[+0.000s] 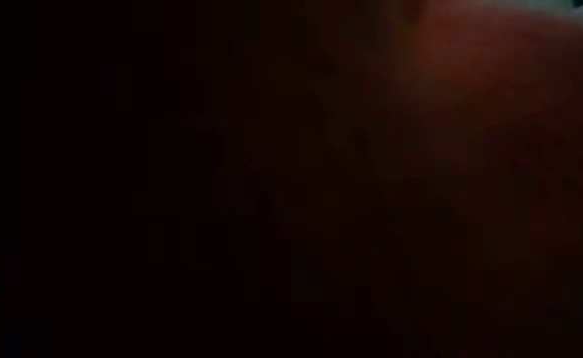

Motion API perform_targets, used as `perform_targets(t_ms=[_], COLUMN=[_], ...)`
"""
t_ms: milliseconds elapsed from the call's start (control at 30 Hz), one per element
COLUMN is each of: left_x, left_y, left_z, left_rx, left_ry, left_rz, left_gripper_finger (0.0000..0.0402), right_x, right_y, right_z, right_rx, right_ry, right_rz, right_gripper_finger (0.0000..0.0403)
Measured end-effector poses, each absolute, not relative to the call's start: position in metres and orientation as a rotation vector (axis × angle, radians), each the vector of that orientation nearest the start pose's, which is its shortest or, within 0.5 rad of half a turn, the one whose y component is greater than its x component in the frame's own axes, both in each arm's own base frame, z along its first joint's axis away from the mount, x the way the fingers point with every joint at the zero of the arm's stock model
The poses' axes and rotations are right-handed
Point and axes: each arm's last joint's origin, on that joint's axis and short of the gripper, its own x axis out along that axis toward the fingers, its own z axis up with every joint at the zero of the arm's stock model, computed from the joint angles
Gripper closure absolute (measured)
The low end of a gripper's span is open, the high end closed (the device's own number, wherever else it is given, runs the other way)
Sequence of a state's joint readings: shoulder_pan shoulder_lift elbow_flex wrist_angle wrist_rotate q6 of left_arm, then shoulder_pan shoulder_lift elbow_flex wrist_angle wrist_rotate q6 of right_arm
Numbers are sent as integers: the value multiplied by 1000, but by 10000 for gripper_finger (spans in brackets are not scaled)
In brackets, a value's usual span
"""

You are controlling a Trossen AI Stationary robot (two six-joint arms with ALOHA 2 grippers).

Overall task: Sort clothes
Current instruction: Put the gray sock into the top white bin

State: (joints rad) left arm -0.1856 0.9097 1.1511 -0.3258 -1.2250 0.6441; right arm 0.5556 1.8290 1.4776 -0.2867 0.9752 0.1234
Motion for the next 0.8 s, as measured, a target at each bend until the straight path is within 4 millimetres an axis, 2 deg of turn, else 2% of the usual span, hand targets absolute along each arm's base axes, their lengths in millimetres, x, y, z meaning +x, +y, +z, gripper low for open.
perform_targets(t_ms=[167,400,600,700,800], left_x=[154,152,153,154,155], left_y=[22,51,73,82,89], left_z=[427,418,406,398,392], left_rx=[658,593,548,504,456], left_ry=[439,483,586,641,671], left_rz=[1074,1087,1136,1147,1161], left_gripper_finger=[397,396,395,381,350], right_x=[357,357,357,357,357], right_y=[194,194,194,194,194], right_z=[281,281,281,281,281], right_rx=[-326,-325,-325,-324,-324], right_ry=[436,436,435,435,435], right_rz=[-431,-431,-431,-431,-431], right_gripper_finger=[123,123,123,123,123])
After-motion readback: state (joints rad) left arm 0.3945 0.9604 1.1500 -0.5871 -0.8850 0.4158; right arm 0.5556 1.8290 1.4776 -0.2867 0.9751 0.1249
